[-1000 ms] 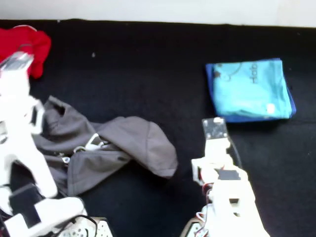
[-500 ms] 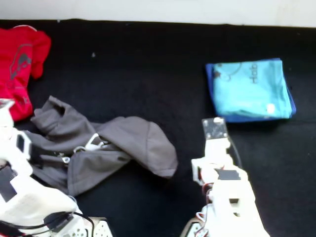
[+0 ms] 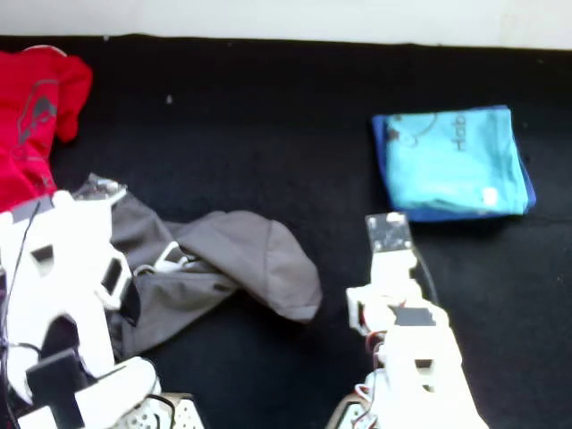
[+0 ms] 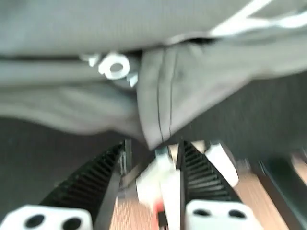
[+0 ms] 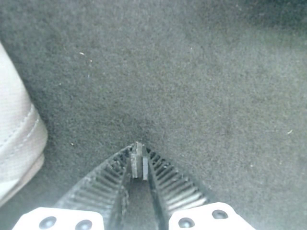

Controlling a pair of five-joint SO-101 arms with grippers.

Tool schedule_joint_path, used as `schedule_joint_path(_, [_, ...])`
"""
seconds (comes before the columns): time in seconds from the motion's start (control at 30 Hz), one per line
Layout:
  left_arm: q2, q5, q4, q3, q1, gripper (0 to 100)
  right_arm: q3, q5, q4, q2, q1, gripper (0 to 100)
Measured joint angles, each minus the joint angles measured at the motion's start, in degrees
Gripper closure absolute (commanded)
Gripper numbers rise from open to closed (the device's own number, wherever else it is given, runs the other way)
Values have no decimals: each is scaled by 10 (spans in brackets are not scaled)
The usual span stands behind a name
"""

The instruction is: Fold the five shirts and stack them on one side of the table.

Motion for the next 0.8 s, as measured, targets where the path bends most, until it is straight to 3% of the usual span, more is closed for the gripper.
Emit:
schedule_joint_path(0.17, [-13,1,-101,57,2,838,0,0,0,0,0,990])
schedule_joint_path(0.23, [-13,1,-113,57,2,887,0,0,0,0,0,990])
schedule_joint_path(0.3, [-13,1,-115,57,2,1000,0,0,0,0,0,990])
schedule_joint_path(0.37, [-13,1,-110,50,2,979,0,0,0,0,0,990])
schedule_joint_path(0.5, [-43,8,-54,-1,-4,991,0,0,0,0,0,990])
schedule_joint_path(0.8, [-147,-19,153,-203,-53,992,-6,0,25,-3,-17,988])
